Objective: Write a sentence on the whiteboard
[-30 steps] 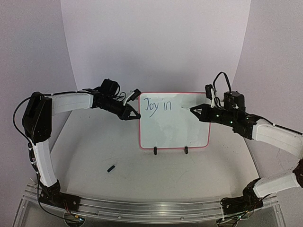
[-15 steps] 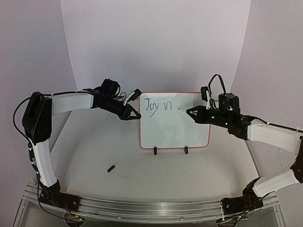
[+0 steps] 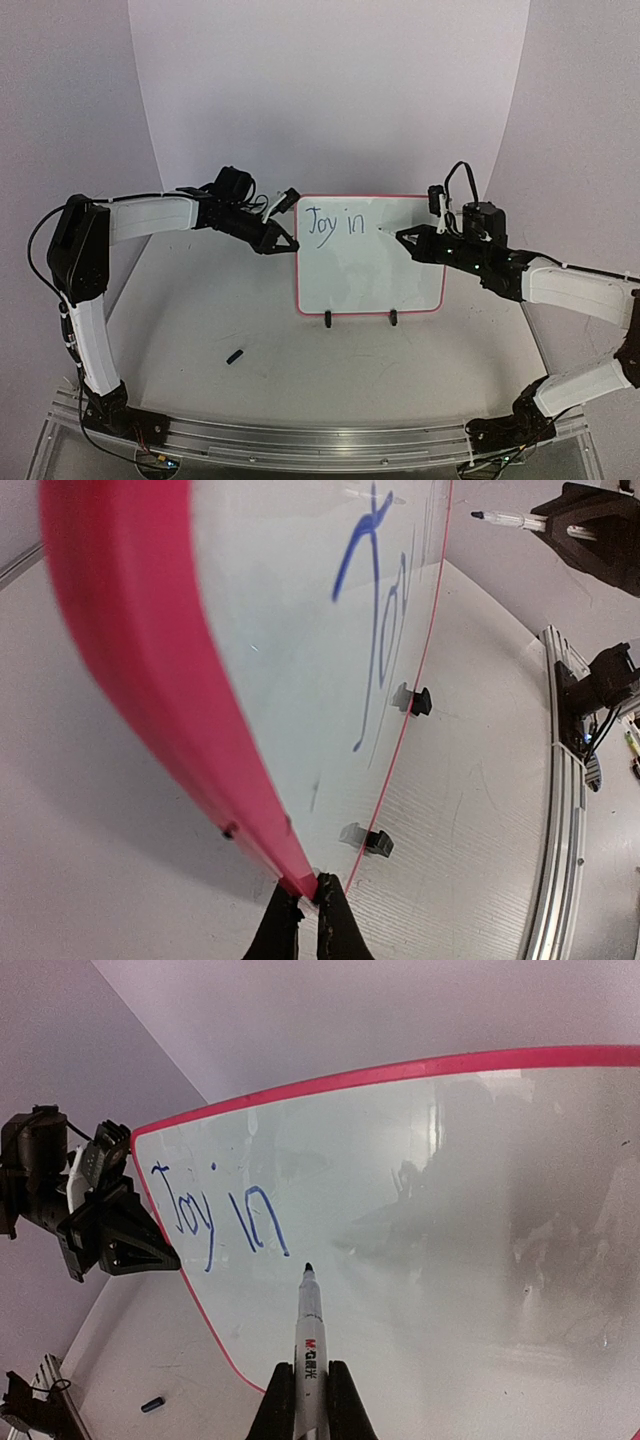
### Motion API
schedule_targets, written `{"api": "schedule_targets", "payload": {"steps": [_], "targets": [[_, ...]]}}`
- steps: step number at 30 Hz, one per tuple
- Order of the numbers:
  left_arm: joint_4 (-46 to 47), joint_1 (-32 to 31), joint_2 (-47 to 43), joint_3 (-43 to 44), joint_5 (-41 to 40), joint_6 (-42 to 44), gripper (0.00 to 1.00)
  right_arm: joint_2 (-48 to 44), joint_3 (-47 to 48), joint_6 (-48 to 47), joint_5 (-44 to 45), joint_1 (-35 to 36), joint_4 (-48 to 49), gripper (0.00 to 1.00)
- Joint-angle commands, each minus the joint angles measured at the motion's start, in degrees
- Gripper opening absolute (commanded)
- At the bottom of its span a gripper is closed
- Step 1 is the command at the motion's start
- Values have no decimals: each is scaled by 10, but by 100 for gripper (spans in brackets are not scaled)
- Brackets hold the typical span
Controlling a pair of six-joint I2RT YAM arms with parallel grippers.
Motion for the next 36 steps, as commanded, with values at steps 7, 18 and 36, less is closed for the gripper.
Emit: {"api": "schedule_targets", "payload": {"steps": [7, 18, 36], "targets": [[-60, -15, -6, -2, -48, 49, 0, -14, -2, -3, -30, -23, 25, 0], [-61, -16, -6, -2, -49, 49, 0, -4, 8, -15, -25, -25, 25, 0], [-66, -21, -3, 0, -55, 53, 0, 15, 31, -26, 4, -25, 32, 0]]}}
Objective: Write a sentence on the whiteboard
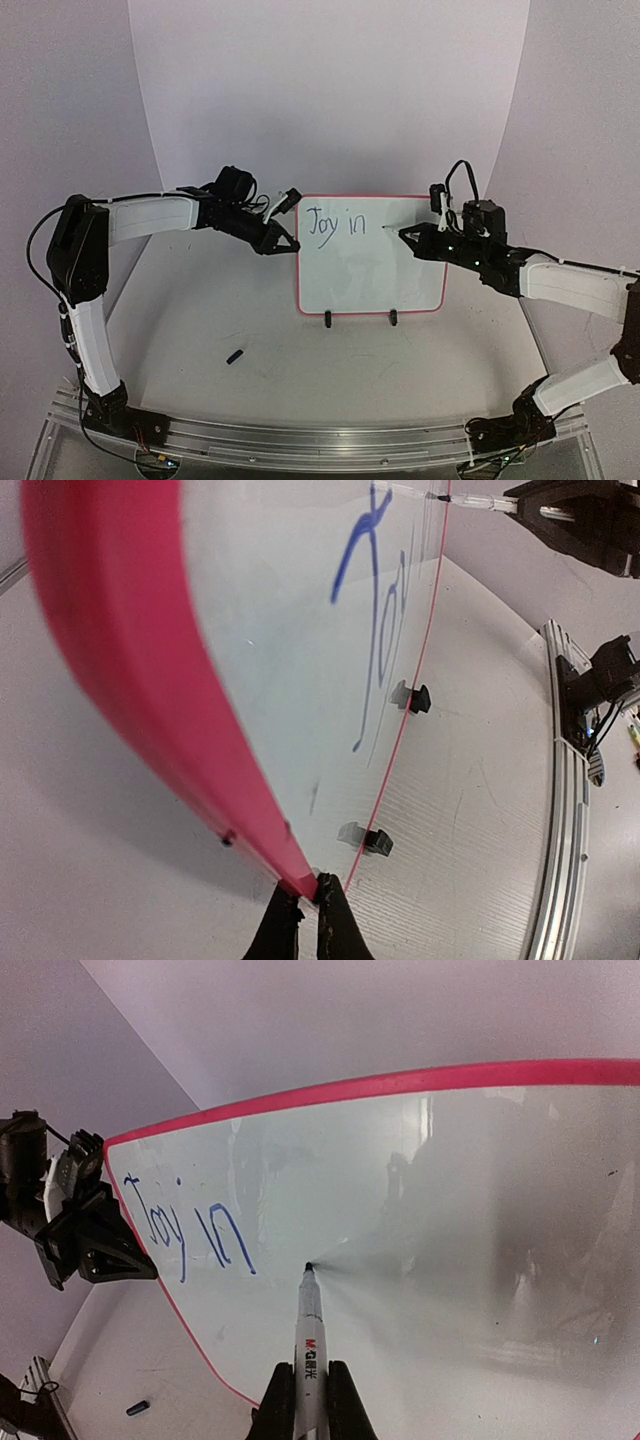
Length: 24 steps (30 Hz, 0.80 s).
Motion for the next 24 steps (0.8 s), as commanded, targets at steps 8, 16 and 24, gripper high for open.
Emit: {"api": "schedule_targets", "payload": {"steps": [8, 16, 24], "targets": [[-64, -18, 0, -1, -52, 46, 0, 7, 31, -8, 31, -2, 29, 0], [-65, -21, 1, 0, -53, 47, 0, 19, 45, -14, 17, -2, 28, 0], [-65, -22, 3, 0, -54, 48, 0, 34, 43, -16, -14, -2, 10, 0]]}}
